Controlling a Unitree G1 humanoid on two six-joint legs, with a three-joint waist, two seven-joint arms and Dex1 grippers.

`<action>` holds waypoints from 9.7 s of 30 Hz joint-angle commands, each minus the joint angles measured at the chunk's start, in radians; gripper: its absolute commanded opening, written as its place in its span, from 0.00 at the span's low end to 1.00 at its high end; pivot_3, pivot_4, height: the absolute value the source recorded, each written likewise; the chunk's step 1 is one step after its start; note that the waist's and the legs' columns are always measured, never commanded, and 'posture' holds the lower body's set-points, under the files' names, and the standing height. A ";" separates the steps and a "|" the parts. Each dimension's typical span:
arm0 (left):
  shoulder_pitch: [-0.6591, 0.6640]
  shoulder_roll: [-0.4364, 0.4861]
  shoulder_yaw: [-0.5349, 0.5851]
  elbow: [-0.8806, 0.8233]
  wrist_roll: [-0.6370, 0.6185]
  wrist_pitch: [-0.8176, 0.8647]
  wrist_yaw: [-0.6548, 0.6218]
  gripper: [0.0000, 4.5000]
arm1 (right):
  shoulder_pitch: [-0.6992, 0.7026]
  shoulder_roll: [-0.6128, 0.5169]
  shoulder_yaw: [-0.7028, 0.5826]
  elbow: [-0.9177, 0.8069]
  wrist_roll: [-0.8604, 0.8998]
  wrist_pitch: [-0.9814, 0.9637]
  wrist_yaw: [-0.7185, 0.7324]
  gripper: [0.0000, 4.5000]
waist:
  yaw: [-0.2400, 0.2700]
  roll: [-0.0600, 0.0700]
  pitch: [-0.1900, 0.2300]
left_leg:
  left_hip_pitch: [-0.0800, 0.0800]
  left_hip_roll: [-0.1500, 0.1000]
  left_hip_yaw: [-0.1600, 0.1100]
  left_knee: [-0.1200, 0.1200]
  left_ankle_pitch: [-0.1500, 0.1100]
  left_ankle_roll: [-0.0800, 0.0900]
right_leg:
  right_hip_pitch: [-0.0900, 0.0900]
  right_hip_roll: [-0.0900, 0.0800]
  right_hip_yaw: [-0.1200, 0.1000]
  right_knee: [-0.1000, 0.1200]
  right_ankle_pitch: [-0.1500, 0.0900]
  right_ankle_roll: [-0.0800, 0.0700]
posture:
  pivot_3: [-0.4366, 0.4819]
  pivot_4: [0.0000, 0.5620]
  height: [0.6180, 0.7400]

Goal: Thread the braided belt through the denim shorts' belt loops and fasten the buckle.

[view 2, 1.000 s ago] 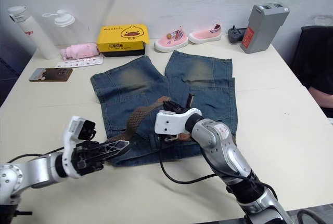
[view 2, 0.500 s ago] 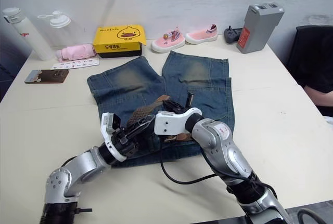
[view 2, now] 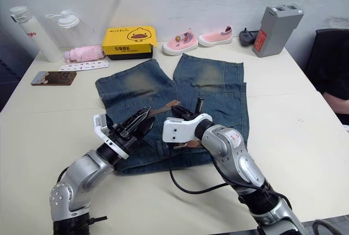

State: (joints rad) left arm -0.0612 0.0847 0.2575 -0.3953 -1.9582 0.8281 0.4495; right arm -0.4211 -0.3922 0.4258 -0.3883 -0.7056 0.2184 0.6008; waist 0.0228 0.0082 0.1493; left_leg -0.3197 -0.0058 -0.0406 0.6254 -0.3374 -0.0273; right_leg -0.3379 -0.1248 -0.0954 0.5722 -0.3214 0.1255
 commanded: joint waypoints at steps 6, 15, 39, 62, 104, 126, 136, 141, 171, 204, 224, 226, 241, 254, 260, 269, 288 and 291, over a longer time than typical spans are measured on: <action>0.002 0.000 0.028 -0.036 -0.014 0.006 0.019 0.02 | -0.004 0.001 -0.017 -0.052 -0.006 -0.018 -0.002 0.00 | 0.000 0.000 0.000 | 0.000 0.000 0.000 0.000 0.000 0.000 | 0.000 0.000 0.000 -0.001 0.000 0.000 | 0.48 0.27 0.77; -0.023 0.052 0.041 -0.031 -0.014 0.032 0.021 0.02 | 0.033 -0.007 -0.024 -0.090 0.005 -0.029 -0.001 0.00 | 0.000 0.000 0.000 | 0.000 0.000 0.000 0.000 -0.002 -0.003 | 0.000 0.001 -0.001 -0.001 0.000 0.000 | 0.48 0.27 0.77; 0.253 0.506 0.196 0.017 -0.014 0.218 -0.448 0.00 | 0.161 0.034 -0.207 -0.269 0.376 0.177 0.114 1.00 | -0.004 0.005 0.001 | 0.003 0.006 -0.006 -0.008 -0.007 -0.011 | -0.003 0.008 0.006 -0.003 -0.001 -0.004 | 0.48 0.27 0.77; 0.397 0.706 0.154 0.051 -0.014 0.212 -0.582 0.00 | 0.172 -0.266 -0.593 -0.377 1.205 0.765 0.387 1.00 | -0.008 0.013 0.004 | 0.002 0.004 -0.009 -0.012 -0.011 -0.005 | -0.004 -0.007 0.009 -0.012 0.001 -0.006 | 0.48 0.27 0.77; 0.341 0.663 0.094 0.045 0.241 0.127 -0.548 0.00 | 0.183 -0.433 -0.566 -0.354 1.464 0.750 0.195 1.00 | 0.006 0.012 0.006 | -0.001 0.003 -0.006 -0.012 -0.013 -0.008 | -0.003 -0.007 -0.004 -0.017 0.004 -0.003 | 0.48 0.27 0.77; 0.336 0.682 0.051 0.001 0.281 0.148 -0.536 0.00 | 0.171 -0.436 -0.562 -0.374 1.542 0.759 0.114 1.00 | 0.005 0.012 0.006 | -0.001 0.002 -0.006 -0.012 -0.012 -0.008 | -0.002 -0.006 -0.006 -0.017 0.004 -0.003 | 0.48 0.27 0.77; 0.202 0.618 -0.095 0.023 0.408 0.180 -0.541 0.00 | 0.165 -0.454 -0.561 -0.378 1.555 0.761 0.106 1.00 | 0.007 0.012 0.006 | -0.002 0.001 -0.005 -0.012 -0.010 -0.005 | -0.002 -0.004 -0.007 -0.017 0.004 -0.003 | 0.48 0.27 0.77; 0.132 0.612 -0.115 0.058 0.453 0.201 -0.565 0.00 | 0.158 -0.475 -0.542 -0.373 1.535 0.747 0.112 1.00 | 0.008 0.012 0.006 | -0.002 0.001 -0.005 -0.012 -0.010 -0.006 | -0.002 -0.003 -0.007 -0.016 0.004 -0.003 | 0.48 0.27 0.77; -0.271 0.659 -0.410 0.230 1.143 0.133 -1.188 0.00 | 0.157 -0.468 -0.059 -0.316 0.845 0.252 0.076 1.00 | 0.006 0.009 0.007 | -0.002 0.000 -0.004 -0.011 -0.007 -0.006 | -0.002 0.000 -0.007 -0.014 0.005 -0.002 | 0.48 0.27 0.77; -0.285 0.568 -0.428 0.253 1.323 0.094 -1.325 0.00 | 0.203 -0.447 -0.165 -0.111 0.365 -0.245 0.082 1.00 | 0.023 0.009 0.007 | -0.002 0.000 -0.004 -0.009 -0.004 -0.002 | 0.000 0.000 -0.007 -0.008 0.006 0.000 | 0.48 0.27 0.77; -0.273 0.573 -0.422 0.249 1.337 0.107 -1.338 0.00 | 0.308 -0.424 -0.187 -0.062 0.271 -0.380 0.047 1.00 | 0.022 0.009 0.007 | -0.001 0.000 -0.004 -0.006 -0.004 -0.002 | 0.000 0.000 -0.007 -0.007 0.006 0.000 | 0.48 0.27 0.77; -0.274 0.571 -0.436 0.255 1.355 0.094 -1.339 0.00 | 0.311 -0.421 -0.194 -0.069 0.268 -0.383 0.049 1.00 | 0.022 0.009 0.007 | -0.002 0.000 -0.004 -0.006 -0.004 -0.002 | 0.000 0.000 -0.007 -0.007 0.006 0.000 | 0.48 0.27 0.77; -0.328 0.528 -0.449 0.270 1.381 0.105 -1.347 0.00 | 0.254 -0.305 -0.116 0.010 0.084 -0.475 -0.043 1.00 | 0.023 0.010 0.006 | -0.002 0.000 -0.004 -0.004 -0.004 -0.001 | 0.001 0.000 -0.006 -0.005 0.006 0.000 | 0.48 0.27 0.77; -0.314 0.512 -0.424 0.258 1.372 0.136 -1.333 0.00 | 0.194 -0.241 -0.095 -0.010 0.024 -0.553 -0.069 1.00 | 0.011 0.010 0.006 | -0.002 0.001 -0.005 -0.002 -0.003 -0.001 | 0.001 0.001 -0.006 -0.004 0.005 0.000 | 0.48 0.27 0.77; -0.309 0.508 -0.415 0.252 1.367 0.145 -1.327 0.00 | 0.183 -0.236 -0.083 0.014 0.006 -0.571 -0.061 0.94 | 0.004 0.010 0.006 | -0.002 0.001 -0.005 -0.002 -0.003 -0.001 | 0.001 0.001 -0.006 -0.003 0.005 0.000 | 0.48 0.27 0.77; -0.296 0.509 -0.406 0.239 1.363 0.157 -1.325 0.00 | 0.196 -0.250 -0.099 0.006 0.035 -0.566 -0.037 0.10 | 0.002 0.011 0.006 | -0.002 0.001 -0.005 -0.001 -0.003 0.000 | 0.001 0.002 -0.006 -0.002 0.005 -0.001 | 0.48 0.27 0.77; -0.276 0.572 -0.413 0.243 1.390 0.103 -1.398 0.00 | 0.316 -0.277 -0.182 -0.111 0.143 -0.478 0.041 0.48 | 0.001 0.011 0.006 | -0.002 0.003 -0.005 0.001 -0.003 0.000 | 0.001 0.004 -0.003 -0.001 0.004 -0.003 | 0.48 0.27 0.77; -0.280 0.570 -0.419 0.252 1.393 0.098 -1.403 0.00 | 0.319 -0.295 -0.202 -0.111 0.158 -0.485 0.049 0.48 | 0.001 0.011 0.005 | -0.002 0.003 -0.005 0.001 -0.003 0.000 | 0.001 0.005 -0.003 0.000 0.004 -0.003 | 0.48 0.27 0.77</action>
State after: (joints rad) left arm -0.3391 0.6460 -0.1498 -0.1426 -0.5722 0.9448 -0.9271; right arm -0.1013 -0.6589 0.2723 -0.4452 -0.5840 -0.2564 0.6442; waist 0.0240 0.0190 0.1547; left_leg -0.3213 -0.0032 -0.0452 0.6264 -0.3408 -0.0277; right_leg -0.3372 -0.1202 -0.0984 0.5718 -0.3173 0.1228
